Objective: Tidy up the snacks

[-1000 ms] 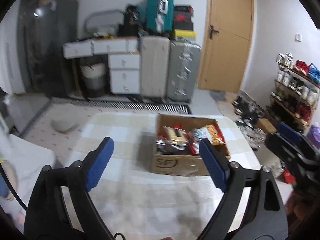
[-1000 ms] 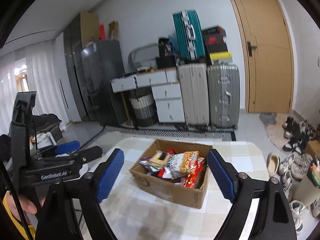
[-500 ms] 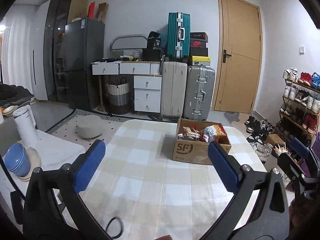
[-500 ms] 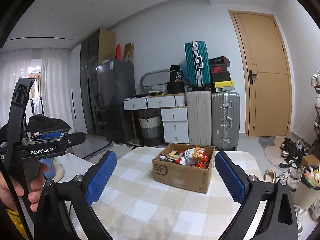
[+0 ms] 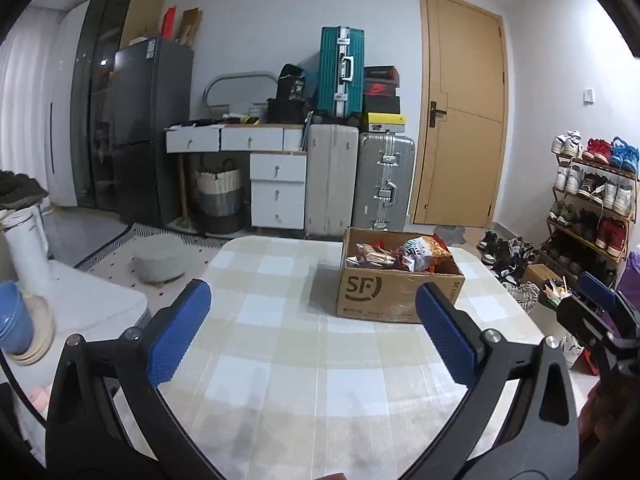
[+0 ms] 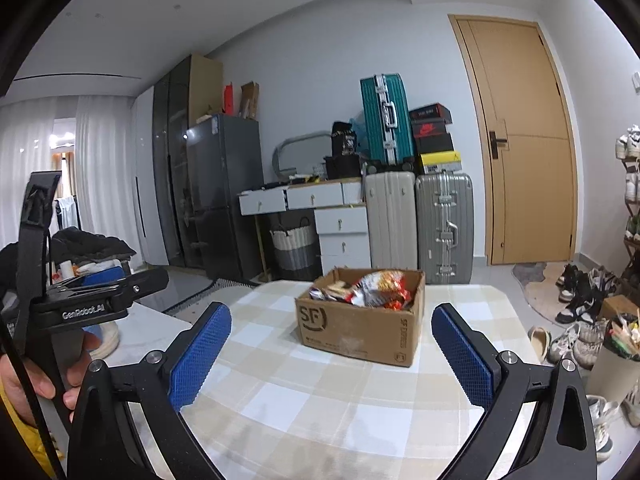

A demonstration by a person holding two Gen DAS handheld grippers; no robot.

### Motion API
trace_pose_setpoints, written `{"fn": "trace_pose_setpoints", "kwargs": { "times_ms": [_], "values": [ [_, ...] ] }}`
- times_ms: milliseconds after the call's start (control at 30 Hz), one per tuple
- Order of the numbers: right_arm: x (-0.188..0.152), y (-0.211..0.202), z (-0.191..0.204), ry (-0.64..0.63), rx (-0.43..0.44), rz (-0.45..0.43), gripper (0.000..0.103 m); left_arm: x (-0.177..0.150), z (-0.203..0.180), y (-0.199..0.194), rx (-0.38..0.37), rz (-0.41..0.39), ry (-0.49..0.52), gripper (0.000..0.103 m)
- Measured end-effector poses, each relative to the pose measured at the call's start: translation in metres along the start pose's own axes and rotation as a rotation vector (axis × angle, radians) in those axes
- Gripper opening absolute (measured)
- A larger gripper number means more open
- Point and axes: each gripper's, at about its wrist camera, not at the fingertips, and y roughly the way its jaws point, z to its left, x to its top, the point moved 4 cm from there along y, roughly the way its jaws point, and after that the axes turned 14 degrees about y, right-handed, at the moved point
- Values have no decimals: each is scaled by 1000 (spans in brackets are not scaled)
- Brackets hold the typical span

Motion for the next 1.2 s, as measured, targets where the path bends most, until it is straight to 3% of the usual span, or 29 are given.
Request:
{"fn": "trace_pose_setpoints", "kwargs": {
  "times_ms": [133, 300, 533, 667, 800, 967, 1200],
  "values": [
    [-15, 33, -26, 45, -21, 67, 102, -13, -8, 54, 17, -19, 17, 102],
    [-38, 68, -55, 35, -118, 89, 102, -44, -20, 103, 45, -28, 58, 102],
    [-60, 91, -70, 10, -145, 90, 102, -76, -32, 148, 45, -25, 78, 102],
    [-60, 83, -65, -48, -175, 6, 102, -87, -29, 171, 32, 39, 55, 102],
    [-58, 73, -60, -61, -170, -44, 102, -92, -22, 181, 35, 49, 16, 102],
    [-60, 73, -57, -71, -160, -40, 102, -89, -30, 180, 29, 26, 66, 102],
    [-59, 68, -59, -60, -171, -55, 102, -87, -30, 173, 55, 5, 60, 102]
  ]
}}
